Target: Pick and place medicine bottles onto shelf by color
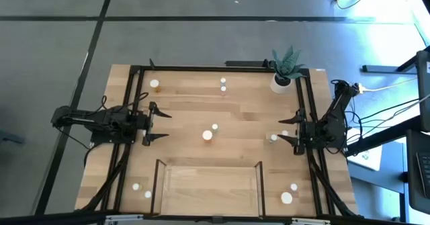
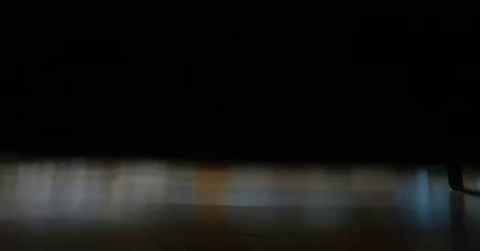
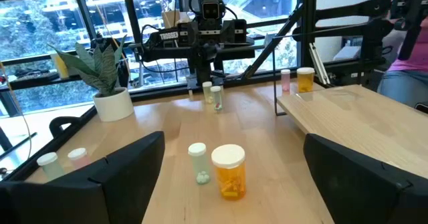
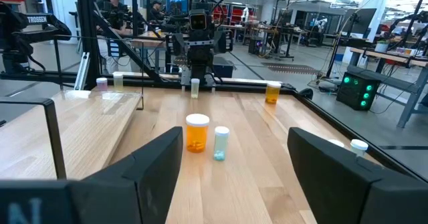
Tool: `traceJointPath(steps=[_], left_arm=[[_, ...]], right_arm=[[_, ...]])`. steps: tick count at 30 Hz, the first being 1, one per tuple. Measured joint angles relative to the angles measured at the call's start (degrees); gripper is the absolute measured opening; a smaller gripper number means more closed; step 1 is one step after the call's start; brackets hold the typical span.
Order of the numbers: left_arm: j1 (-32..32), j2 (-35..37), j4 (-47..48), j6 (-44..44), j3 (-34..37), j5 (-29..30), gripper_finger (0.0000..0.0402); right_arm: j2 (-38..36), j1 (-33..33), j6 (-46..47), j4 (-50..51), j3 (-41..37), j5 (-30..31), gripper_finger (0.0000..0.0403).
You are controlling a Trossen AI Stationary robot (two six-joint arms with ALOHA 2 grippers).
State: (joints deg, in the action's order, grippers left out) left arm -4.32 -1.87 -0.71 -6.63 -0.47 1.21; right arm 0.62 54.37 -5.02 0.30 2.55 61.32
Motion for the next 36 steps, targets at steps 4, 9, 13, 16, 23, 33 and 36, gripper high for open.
traceJointPath(steps=[4,9,13,16,23,33,36], left_arm=[[0.0,0.0,0.0,0.0,0.0,0.0,0.0352],[0.0,0.0,0.0,0.0,0.0,0.0,0.0352],[0.0,0.0,0.0,0.0,0.0,0.0,0.0352],[0.0,0.0,0.0,0.0,0.0,0.0,0.0352],[0.0,0.0,0.0,0.0,0.0,0.0,0.0352],[0.0,0.0,0.0,0.0,0.0,0.0,0.0352],[0.0,0.0,0.0,0.0,0.0,0.0,0.0352]], right_arm=[[0.0,0.0,-0.7,0.0,0.0,0.1,0.0272],[0.0,0.0,-1.3,0.0,0.0,0.1,0.0272],[0.0,0.0,-1.4,0.0,0.0,0.1,0.0272],[0.0,0.0,-1.3,0.0,0.0,0.1,0.0272],[0.0,0.0,-1.3,0.0,0.0,0.0,0.0272],[0.0,0.0,-3.1,0.1,0.0,-10.6,0.0272],[0.0,0.0,-5.3,0.2,0.0,-18.7,0.0272]])
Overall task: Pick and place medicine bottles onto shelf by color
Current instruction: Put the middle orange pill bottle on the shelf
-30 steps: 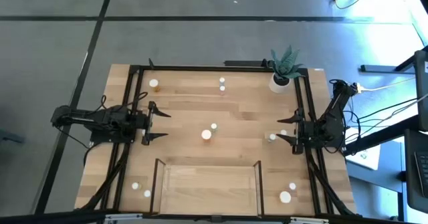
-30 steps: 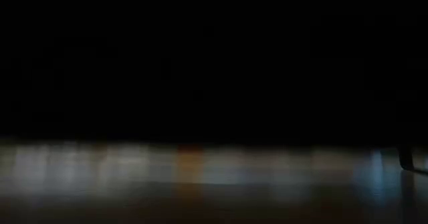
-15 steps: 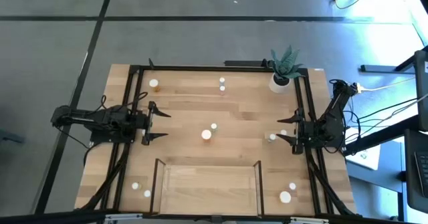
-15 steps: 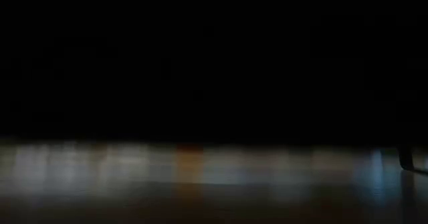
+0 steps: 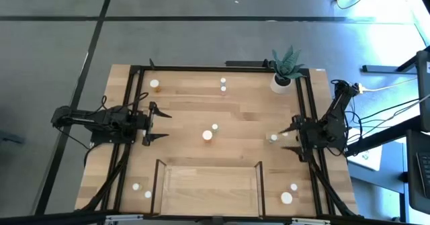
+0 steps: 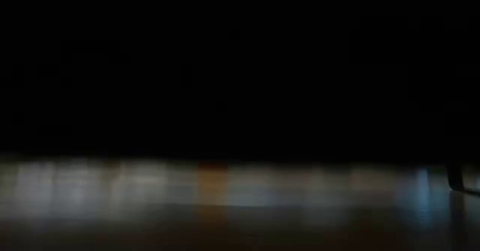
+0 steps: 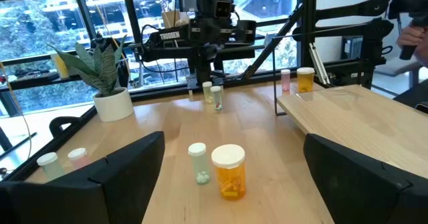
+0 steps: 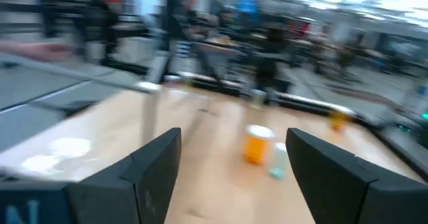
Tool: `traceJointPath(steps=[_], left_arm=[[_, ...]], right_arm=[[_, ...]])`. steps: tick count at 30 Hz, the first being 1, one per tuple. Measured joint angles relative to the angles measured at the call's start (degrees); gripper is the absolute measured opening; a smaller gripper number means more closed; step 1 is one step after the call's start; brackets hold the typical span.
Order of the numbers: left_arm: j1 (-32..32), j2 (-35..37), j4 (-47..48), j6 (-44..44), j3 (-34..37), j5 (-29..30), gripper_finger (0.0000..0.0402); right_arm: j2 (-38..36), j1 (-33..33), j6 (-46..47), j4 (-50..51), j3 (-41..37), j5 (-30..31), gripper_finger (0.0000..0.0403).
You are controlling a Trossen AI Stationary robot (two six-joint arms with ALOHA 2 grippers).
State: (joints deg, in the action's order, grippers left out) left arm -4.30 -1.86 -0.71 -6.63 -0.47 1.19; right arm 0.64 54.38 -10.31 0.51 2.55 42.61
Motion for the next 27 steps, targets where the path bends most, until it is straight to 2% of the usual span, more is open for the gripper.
traceJointPath(steps=[4,8,13,18,20,27], left_arm=[[0.0,0.0,0.0,0.0,0.0,0.0,0.0352],[0.0,0.0,0.0,-1.0,0.0,0.0,0.0352],[0.0,0.0,-0.2,-1.5,0.0,0.1,0.0352],[0.0,0.0,-0.3,-1.3,0.0,0.2,0.0352],[0.0,0.0,-0.9,-0.1,0.0,0.2,0.0352],[0.1,0.0,-4.1,0.2,0.0,1.7,0.0352]], right_arm=[[0.0,0.0,-0.6,-0.1,0.0,-8.6,0.0272],[0.0,0.0,0.2,-0.2,0.0,-11.8,0.0272],[0.0,0.0,1.5,-0.6,0.0,-10.8,0.0272],[0.0,-0.8,1.5,-1.0,0.0,-5.1,0.0272],[0.0,-1.8,1.7,-1.0,0.0,-3.3,0.0272],[0.0,-8.5,2.3,-1.0,0.0,-3.2,0.0272]])
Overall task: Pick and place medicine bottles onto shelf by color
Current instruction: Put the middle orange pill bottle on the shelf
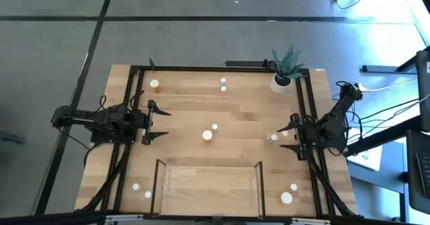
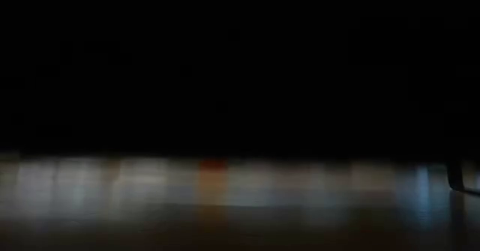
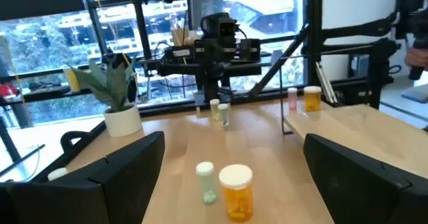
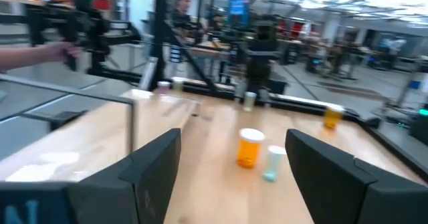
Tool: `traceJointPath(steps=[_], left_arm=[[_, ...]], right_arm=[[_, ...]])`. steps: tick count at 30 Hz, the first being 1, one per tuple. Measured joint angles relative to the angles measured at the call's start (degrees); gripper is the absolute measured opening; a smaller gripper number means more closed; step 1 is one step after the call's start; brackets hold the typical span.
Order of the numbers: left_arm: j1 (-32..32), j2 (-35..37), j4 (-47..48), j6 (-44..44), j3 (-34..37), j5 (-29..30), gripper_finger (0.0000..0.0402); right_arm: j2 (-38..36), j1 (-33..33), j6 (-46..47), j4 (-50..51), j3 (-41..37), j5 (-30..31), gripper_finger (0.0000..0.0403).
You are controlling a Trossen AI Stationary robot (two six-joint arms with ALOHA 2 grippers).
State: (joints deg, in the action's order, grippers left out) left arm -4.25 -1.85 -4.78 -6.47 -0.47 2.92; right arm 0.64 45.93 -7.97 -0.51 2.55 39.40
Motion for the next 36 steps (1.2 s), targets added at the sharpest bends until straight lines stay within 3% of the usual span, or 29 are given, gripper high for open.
traceJointPath(steps=[5,10,19,30,36], left_arm=[[0.0,-0.7,-0.1,2.4,-1.8,4.5,0.0352],[0.0,-4.0,-0.1,1.8,-6.3,4.9,0.0352],[0.0,-22.9,0.7,-0.7,-21.0,5.0,0.0352],[0.4,-49.8,23.6,0.0,-47.1,12.2,0.0352],[2.5,-59.0,34.5,3.2,-58.4,10.9,0.0352]], right_arm=[[0.0,-6.0,0.0,0.0,0.0,-1.7,0.0272],[0.0,-11.1,0.0,0.0,0.0,-5.6,0.0272],[0.0,-17.7,-1.3,-0.3,0.0,-13.2,0.0272],[0.0,-22.7,-1.1,-0.6,0.0,-20.3,0.0272],[0.0,-22.9,-1.1,-0.6,0.0,-20.6,0.0272]])
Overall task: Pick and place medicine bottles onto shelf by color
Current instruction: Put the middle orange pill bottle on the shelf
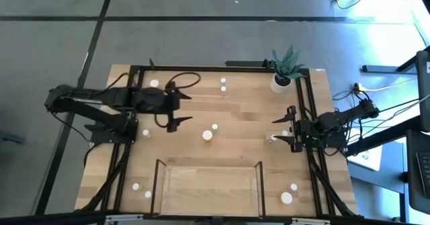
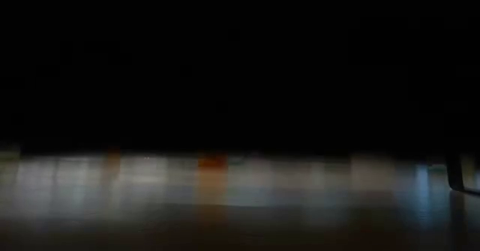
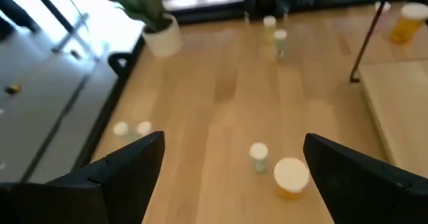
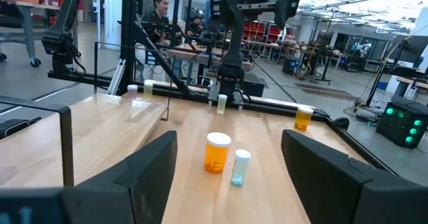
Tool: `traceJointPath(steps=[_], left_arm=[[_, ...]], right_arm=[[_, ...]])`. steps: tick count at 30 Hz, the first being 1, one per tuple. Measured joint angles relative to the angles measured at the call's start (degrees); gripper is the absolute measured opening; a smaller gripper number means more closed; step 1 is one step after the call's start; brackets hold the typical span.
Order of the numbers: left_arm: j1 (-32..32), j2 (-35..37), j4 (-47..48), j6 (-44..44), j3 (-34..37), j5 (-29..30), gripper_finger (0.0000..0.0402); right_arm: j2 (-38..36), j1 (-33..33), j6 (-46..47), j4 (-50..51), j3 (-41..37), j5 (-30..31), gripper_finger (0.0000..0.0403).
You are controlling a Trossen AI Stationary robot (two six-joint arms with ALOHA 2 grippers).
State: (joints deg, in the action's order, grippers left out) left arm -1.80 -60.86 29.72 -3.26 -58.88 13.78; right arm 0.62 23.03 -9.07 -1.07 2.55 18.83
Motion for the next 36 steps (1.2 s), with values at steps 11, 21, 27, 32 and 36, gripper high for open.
traceJointPath(steps=[11,21,27,32,36], left_arm=[[1.3,-12.8,8.7,0.1,-6.9,-10.8,0.0352],[1.3,-20.2,7.8,6.0,-7.0,-15.0,0.0352],[0.8,-24.6,6.7,6.2,-7.0,-15.0,0.0352],[0.1,-27.0,6.7,6.0,-7.0,-14.9,0.0352],[0.1,-28.1,6.5,5.9,-7.0,-14.8,0.0352]], right_arm=[[0.0,0.0,0.0,0.4,0.0,0.0,0.0272],[0.0,0.0,1.5,2.6,0.0,0.0,0.0272],[0.0,0.0,1.4,2.7,0.0,0.0,0.0272],[0.0,0.0,1.4,2.7,0.0,0.0,0.0272],[0.0,0.0,1.3,2.7,0.0,0.0,0.0272]])
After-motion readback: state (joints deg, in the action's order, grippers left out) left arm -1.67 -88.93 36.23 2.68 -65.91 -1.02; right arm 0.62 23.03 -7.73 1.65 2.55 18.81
